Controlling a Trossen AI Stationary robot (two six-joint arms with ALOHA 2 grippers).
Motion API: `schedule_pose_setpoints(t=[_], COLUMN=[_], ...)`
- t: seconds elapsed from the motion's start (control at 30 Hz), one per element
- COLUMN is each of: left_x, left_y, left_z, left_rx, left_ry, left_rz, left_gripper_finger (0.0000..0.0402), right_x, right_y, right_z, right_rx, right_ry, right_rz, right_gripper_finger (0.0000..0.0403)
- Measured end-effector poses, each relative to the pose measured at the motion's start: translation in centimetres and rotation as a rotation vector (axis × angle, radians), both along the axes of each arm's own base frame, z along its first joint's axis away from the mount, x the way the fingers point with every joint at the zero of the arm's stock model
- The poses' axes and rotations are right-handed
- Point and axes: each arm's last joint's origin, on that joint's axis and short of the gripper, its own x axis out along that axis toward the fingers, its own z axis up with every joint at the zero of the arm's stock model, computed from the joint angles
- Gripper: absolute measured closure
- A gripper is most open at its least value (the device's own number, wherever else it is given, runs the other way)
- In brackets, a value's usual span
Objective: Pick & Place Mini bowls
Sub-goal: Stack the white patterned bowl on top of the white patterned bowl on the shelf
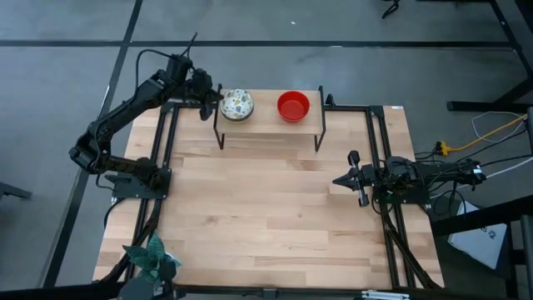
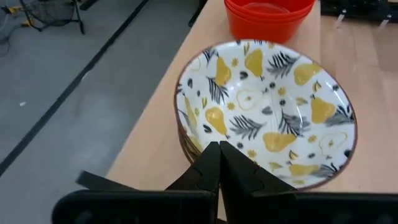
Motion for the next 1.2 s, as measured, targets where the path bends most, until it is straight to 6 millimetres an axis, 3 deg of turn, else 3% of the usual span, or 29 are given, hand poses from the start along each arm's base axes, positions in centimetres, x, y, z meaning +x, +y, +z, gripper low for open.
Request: schedule_pose_setpoints(t=[0.7, 1.0, 1.2], left_x=[1.1, 4.1, 6.3], left_y=[-0.1, -2.2, -4.0], left_z=[1.0, 1.4, 1.7], left_rx=[0.055, 0.03, 0.083], left_ry=[-0.111, -0.137, -0.157], left_rz=[-0.063, -0.045, -0.131], left_gripper_finger=[0.04, 0.04, 0.04], right_x=[0.0, 0.0, 0.0], right_y=[0.0, 0.0, 0.0], right_z=[0.0, 0.0, 0.0], right_rx=[-0.004, -0.018, -0.019], right_ry=[-0.001, -0.002, -0.003], right_rz=[0.0, 0.001, 0.0], right_gripper_finger=[0.0397, 0.0397, 0.0397])
